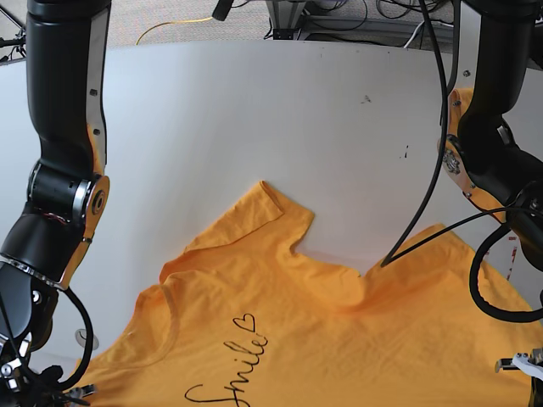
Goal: Fold the T-shirt properly
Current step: 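Lift the hem with both grippers and flip it over toward the collar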
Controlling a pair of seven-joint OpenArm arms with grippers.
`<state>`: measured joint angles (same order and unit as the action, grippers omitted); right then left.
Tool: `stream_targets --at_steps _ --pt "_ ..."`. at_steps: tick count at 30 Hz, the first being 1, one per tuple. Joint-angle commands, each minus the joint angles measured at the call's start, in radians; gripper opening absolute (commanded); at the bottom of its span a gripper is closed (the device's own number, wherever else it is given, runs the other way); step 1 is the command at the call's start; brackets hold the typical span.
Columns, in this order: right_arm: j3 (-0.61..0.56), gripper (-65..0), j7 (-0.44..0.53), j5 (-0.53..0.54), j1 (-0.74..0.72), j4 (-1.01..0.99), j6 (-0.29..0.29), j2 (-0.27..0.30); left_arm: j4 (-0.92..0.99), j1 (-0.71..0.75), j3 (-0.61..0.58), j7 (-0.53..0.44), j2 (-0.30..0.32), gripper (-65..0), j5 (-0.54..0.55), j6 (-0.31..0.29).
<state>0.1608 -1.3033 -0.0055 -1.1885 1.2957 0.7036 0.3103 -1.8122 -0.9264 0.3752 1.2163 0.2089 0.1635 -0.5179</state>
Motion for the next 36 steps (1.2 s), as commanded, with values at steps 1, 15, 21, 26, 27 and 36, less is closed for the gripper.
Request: stream_targets --at_steps 1,15,21,26,27,36 --pt "0.004 -65.0 -0.049 -0.041 -0.087 0.011 -0.005 0.02 -0.008 -0.058 0.008 0.001 0.022 -65.0 -0.023 0.006" --pt "0.009 -65.0 -0.093 -0.041 0.112 0.272 -0.005 0.053 -0.073 0.175 0.006 0.015 0.034 -65.0 -0.011 -0.015" --pt "0.05 -65.0 -0.093 -0.043 0.407 0.482 -0.005 0.049 -0.139 0.386 0.009 0.015 0.031 -65.0 0.017 -0.057" --pt "0.121 -65.0 -0.093 -0.043 0.62 0.572 -0.005 0.019 -0.159 0.548 0.058 0.013 0.013 -65.0 0.02 -0.058" --pt "0.138 -65.0 -0.093 -0.043 0.655 0.586 -0.005 0.011 -0.159 0.576 0.08 0.012 0.002 -65.0 0.02 -0.06" --pt "0.17 -65.0 -0.093 -0.043 0.941 0.683 -0.005 -0.021 -0.165 0.809 0.173 0.012 -0.018 -65.0 0.018 -0.18"
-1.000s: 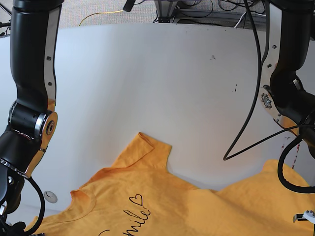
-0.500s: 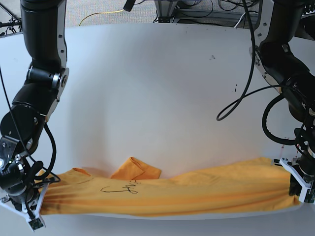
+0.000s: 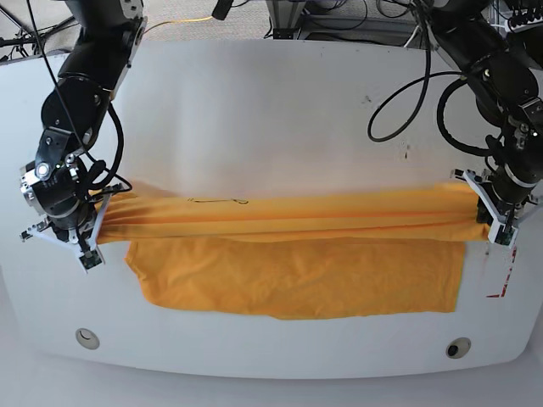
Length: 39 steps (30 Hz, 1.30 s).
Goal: Fold the T-shirt properly
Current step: 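Lift the hem with both grippers and flip it over toward the collar, then lay the hem down and open both grippers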
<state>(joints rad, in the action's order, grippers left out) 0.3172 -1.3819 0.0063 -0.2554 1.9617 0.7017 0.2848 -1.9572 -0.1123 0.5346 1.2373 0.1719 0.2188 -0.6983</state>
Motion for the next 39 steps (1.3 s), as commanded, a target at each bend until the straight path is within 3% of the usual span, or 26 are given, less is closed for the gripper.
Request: stream_targets --at_steps 1,7,14,29,33,35,39 --pt "0.018 -65.0 -0.014 -0.055 0.028 0.017 -0.004 -0.003 -0.018 0.015 0.015 -0.009 0.018 -65.0 -0.037 0.0" --pt "0.072 -65.0 -0.014 -0.055 0.169 0.015 -0.004 -0.029 -0.015 0.165 0.02 -0.009 -0.005 -65.0 -0.038 0.0" --pt "0.069 -65.0 0.009 -0.055 0.27 0.014 -0.004 -0.032 -0.014 0.24 0.022 -0.011 -0.002 -65.0 -0.04 0.0" --pt "0.064 -64.8 0.02 -0.055 0.396 0.005 -0.004 -0.032 0.011 0.291 0.018 -0.011 0.016 -63.3 -0.046 0.0" --pt "0.07 -55.6 0.02 -0.055 0.44 0.005 -0.004 -0.043 0.011 0.322 0.015 -0.011 0.027 -49.3 -0.046 0.0" --pt "0.07 -44.7 0.022 -0.064 0.465 0.005 -0.004 -0.06 0.011 0.336 0.022 -0.011 0.028 -37.1 -0.046 0.0" --pt "0.07 -21.6 0.025 -0.055 0.494 0.006 -0.004 -0.071 0.012 0.348 0.022 -0.011 0.028 -22.2 -0.046 0.0"
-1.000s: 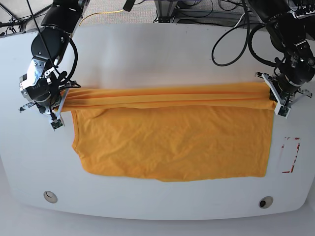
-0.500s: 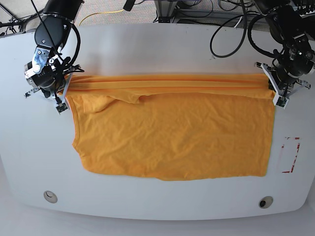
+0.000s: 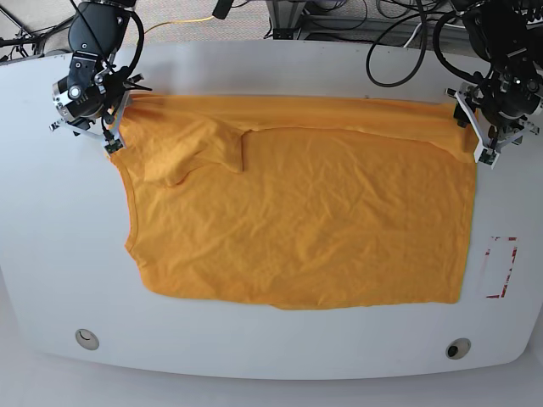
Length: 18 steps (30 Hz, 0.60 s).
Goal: Fold the T-shirt properly
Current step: 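Lay the hem down and open both grippers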
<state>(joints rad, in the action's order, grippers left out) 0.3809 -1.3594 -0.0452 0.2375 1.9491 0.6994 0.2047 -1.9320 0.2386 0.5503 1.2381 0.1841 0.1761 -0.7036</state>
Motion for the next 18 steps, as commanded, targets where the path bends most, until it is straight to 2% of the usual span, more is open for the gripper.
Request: stream_targets --at_steps 1,3,5,8,13,15,18 --pt "0.007 -16.2 0.002 -0.003 0.01 0.02 -0.001 0.008 -0.013 -0.002 0.006 -0.011 0.016 -20.6 -0.003 0.005" --pt "0.008 -9.2 0.002 -0.003 0.016 0.022 -0.001 0.006 -0.013 -0.002 0.006 -0.01 0.03 -19.7 -0.003 0.005" --pt "0.026 -7.9 0.002 0.001 0.016 0.025 -0.001 -0.007 -0.014 -0.002 0.006 -0.008 0.041 -19.6 0.001 0.005" --pt "0.103 -9.5 0.002 0.052 0.012 0.04 -0.001 -0.027 -0.022 -0.003 0.009 -0.007 0.045 -19.6 0.004 0.005" --pt "0.223 -9.8 -0.002 0.256 0.01 0.051 -0.001 -0.024 -0.027 -0.055 0.15 -0.007 0.038 -19.7 0.004 0.005" --pt "0.243 -11.1 -0.004 0.325 0.01 0.051 -0.001 -0.004 -0.02 -0.089 0.181 -0.005 0.036 -19.9 0.001 0.005" --pt "0.247 -14.3 -0.004 0.423 0.01 0.049 -0.001 -0.004 -0.02 -0.087 0.164 -0.005 0.035 -19.9 -0.002 0.005"
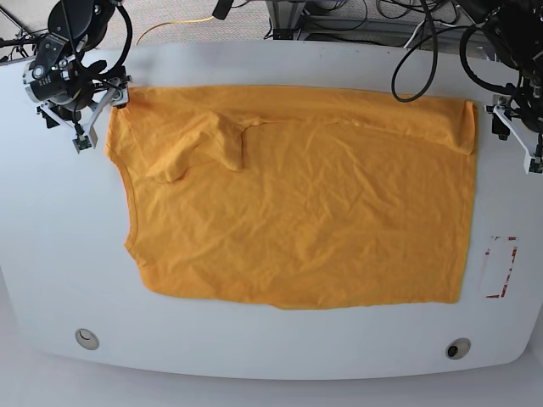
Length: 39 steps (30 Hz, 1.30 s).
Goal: Fold the T-shirt properly
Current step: 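Lay the hem down and open both grippers, then move the right gripper onto the shirt's sleeve edge and grasp it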
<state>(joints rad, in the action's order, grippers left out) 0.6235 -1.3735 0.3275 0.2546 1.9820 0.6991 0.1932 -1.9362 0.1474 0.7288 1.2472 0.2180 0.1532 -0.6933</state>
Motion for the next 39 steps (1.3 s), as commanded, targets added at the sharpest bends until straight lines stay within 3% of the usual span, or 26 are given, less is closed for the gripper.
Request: stream_targets --at_steps 1,5,14,24,28,36,39 --pt "0.006 -15.9 0.01 0.077 -0.005 0.017 -0.001 0.007 -0.016 0.013 -0.021 -0.016 0.001 -19.9 0.019 -0.005" --pt "0.0 -19.3 0.013 0.095 -0.041 -0.002 -0.001 -0.004 -0.004 0.011 -0.05 -0.021 -0.029 -19.9 0.019 -0.005" --pt "-0.043 -17.9 0.013 0.019 -0.116 -0.016 -0.001 -0.024 0.014 0.034 -0.091 -0.036 -0.067 -19.9 0.021 -0.005" --pt "-0.207 -18.2 0.016 0.006 -0.186 -0.016 -0.001 -0.051 0.057 0.034 -0.1 -0.063 -0.07 -19.9 0.019 -0.005" --pt "-0.248 -18.2 0.016 -0.051 -0.245 -0.063 -0.001 -0.071 0.057 0.034 -0.105 -0.068 -0.07 -19.9 0.019 -0.005" --pt "-0.267 -18.9 0.084 -0.101 -0.312 -0.191 -0.001 -0.08 0.057 0.041 -0.107 -0.083 -0.07 -20.0 0.019 -0.005" --pt "-0.267 -19.0 0.088 -0.101 -0.326 -0.244 -0.001 -0.08 0.06 0.041 -0.104 -0.083 -0.07 -22.9 0.019 -0.005"
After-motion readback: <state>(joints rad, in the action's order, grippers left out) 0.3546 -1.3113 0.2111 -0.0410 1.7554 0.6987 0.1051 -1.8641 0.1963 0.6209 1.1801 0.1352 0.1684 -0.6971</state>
